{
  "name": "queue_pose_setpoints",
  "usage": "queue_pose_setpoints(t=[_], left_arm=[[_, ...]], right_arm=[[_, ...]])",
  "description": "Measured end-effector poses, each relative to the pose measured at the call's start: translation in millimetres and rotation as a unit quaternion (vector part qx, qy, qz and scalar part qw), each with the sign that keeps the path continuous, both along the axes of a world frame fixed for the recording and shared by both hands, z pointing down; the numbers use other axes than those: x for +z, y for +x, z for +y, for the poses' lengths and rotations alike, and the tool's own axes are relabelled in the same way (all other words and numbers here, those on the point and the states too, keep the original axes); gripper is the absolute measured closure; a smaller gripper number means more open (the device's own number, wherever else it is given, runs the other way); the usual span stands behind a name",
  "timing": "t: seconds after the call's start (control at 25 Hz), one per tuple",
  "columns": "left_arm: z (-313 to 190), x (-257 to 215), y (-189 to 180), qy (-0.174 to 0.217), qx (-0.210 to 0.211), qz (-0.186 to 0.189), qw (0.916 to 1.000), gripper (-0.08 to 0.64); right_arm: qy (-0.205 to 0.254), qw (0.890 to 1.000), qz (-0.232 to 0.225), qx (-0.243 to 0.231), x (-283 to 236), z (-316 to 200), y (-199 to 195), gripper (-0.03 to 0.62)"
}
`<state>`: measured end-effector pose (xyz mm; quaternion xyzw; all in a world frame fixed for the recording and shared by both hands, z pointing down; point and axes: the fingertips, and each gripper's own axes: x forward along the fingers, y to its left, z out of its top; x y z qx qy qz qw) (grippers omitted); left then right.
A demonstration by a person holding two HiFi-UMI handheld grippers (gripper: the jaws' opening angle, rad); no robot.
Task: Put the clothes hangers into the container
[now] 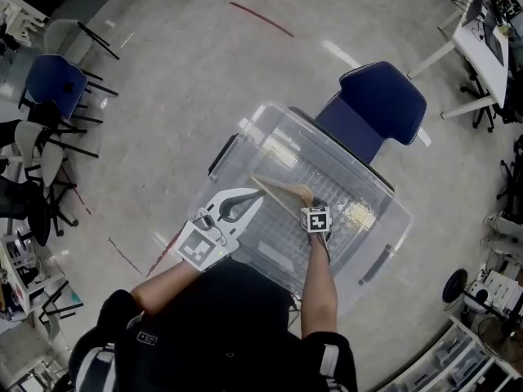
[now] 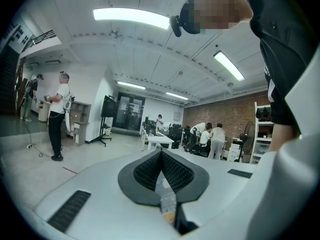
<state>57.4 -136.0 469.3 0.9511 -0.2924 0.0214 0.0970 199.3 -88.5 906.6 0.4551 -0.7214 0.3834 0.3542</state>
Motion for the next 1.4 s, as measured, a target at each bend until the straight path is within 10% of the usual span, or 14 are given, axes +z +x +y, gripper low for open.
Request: queue_pose_setpoints(t=[1.4], left_arm=[[17.3,11.7,-24.7,-0.011,-0.017,-0.028,0.9994,0.535]], right_arm=[[-0.044,0.996,0.027,0.072,30.0,-21.4,25.0,0.327]])
